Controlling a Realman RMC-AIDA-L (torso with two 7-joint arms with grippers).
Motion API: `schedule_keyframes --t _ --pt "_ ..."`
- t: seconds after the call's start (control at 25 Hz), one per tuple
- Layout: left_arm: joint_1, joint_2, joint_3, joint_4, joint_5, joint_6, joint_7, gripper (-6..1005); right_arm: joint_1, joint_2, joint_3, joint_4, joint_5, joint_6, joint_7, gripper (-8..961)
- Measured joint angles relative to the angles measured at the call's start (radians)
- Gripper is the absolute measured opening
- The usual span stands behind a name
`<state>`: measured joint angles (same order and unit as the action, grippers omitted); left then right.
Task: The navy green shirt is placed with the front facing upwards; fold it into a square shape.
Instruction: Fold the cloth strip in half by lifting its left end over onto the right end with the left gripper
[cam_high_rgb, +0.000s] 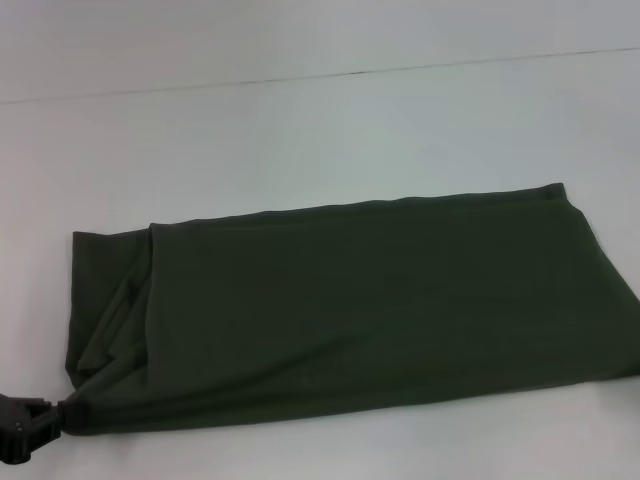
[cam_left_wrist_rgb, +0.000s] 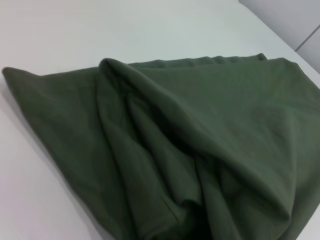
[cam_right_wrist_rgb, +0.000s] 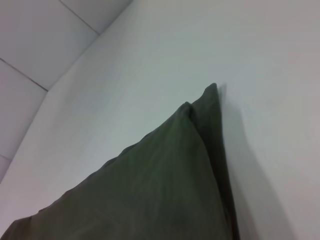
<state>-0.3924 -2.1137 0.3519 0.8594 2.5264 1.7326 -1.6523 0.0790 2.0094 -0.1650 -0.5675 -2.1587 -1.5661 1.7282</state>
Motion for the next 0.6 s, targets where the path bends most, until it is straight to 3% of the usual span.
schedule_keyframes --t 0.4,0.6 --pt "-0.002 0.0 -0.017 0.001 -0.008 -0.001 -0.004 141 0.0 0.0 0.045 0.0 0.0 0.008 -0.001 12" --pt "-0.002 0.0 -0.027 0.001 -0.008 0.0 -0.004 144 0.004 0.001 0.065 0.001 0.006 0.013 -0.003 221"
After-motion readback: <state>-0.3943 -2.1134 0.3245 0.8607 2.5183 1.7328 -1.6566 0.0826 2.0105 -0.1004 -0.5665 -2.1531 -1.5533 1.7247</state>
